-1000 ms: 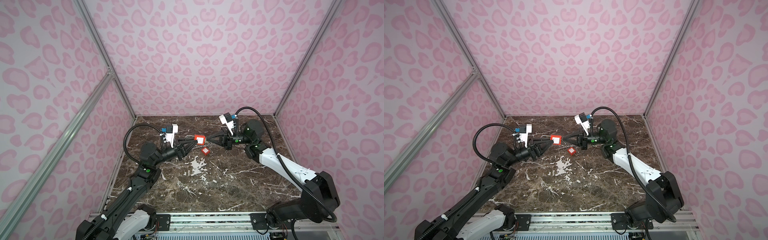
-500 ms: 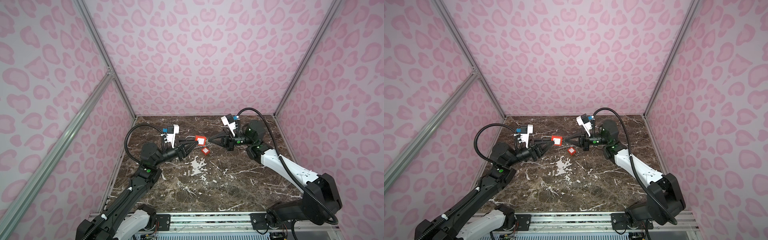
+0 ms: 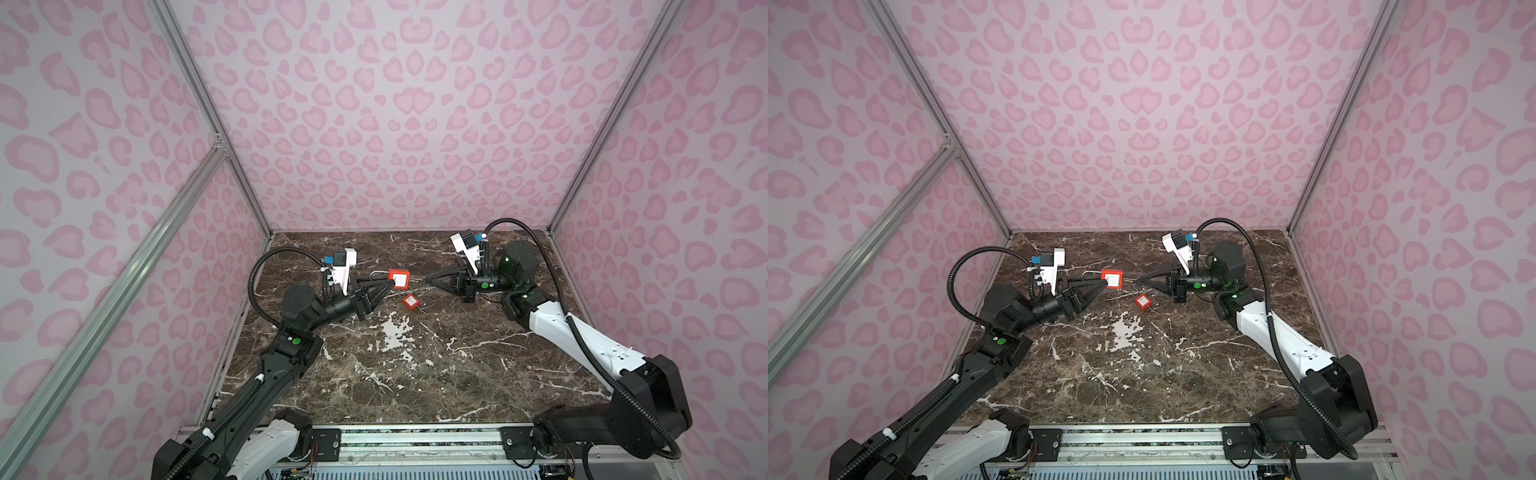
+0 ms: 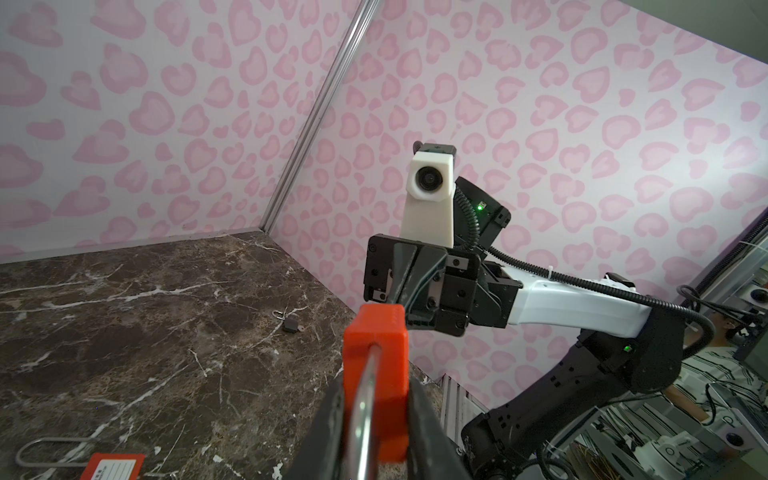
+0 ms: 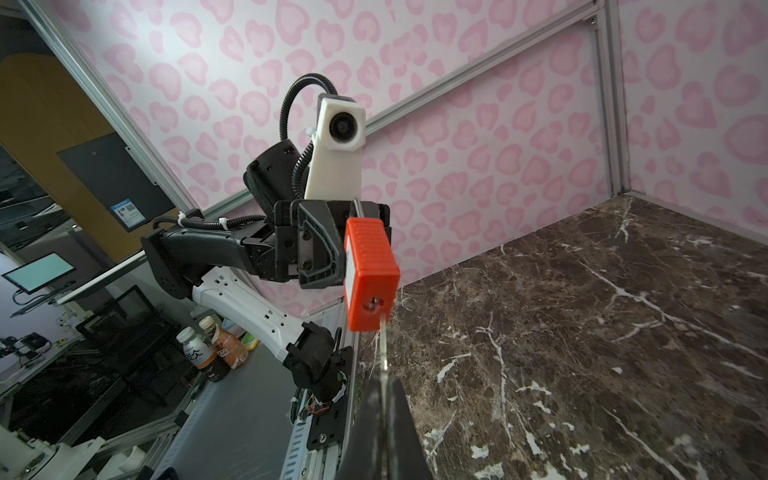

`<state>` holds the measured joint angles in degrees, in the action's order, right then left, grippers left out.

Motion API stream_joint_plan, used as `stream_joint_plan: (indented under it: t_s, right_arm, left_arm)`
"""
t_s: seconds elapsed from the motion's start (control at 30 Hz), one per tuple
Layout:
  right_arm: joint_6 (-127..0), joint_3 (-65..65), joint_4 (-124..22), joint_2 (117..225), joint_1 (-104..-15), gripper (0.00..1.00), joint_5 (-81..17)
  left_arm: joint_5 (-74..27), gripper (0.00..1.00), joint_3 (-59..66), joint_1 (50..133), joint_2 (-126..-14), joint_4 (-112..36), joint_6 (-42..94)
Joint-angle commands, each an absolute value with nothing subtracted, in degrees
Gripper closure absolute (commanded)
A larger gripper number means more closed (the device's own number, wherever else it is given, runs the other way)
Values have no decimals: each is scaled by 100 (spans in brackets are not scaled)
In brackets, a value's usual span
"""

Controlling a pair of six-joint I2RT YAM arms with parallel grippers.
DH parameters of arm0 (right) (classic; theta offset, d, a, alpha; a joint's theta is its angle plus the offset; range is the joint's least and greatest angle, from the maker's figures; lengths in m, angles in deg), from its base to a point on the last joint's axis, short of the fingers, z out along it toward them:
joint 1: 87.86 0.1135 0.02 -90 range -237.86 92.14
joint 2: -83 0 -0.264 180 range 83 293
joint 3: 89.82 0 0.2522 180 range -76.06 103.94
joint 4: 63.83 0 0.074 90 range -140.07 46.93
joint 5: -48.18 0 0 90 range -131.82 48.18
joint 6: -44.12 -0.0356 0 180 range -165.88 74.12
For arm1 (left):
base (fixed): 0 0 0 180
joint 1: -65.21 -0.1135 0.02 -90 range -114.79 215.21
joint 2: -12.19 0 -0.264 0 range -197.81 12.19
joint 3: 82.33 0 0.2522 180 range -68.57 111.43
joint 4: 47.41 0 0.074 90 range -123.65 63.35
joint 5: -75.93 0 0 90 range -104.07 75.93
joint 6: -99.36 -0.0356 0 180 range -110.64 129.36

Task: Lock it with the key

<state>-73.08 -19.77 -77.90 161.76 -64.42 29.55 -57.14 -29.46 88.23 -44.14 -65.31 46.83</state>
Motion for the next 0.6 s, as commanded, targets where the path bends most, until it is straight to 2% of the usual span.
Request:
stream_joint_plan:
  t_s: [0.0,0.27,0.57]
  right_arm:
    - [-7192,-2046,-7724,16152,-6482,100,2957]
    - [-7114,-2129,-7643,16148,-6631,100,2920]
    - [-6808,-2247,-7126,16043,-6772,100,2402]
  left_arm:
    - [-5781,96,-2900,8832,-4434,-6846,4649]
    - [-5712,96,-2886,8832,-4507,-6598,4467]
    - [-5074,97,-2726,8834,-5330,-4921,3710]
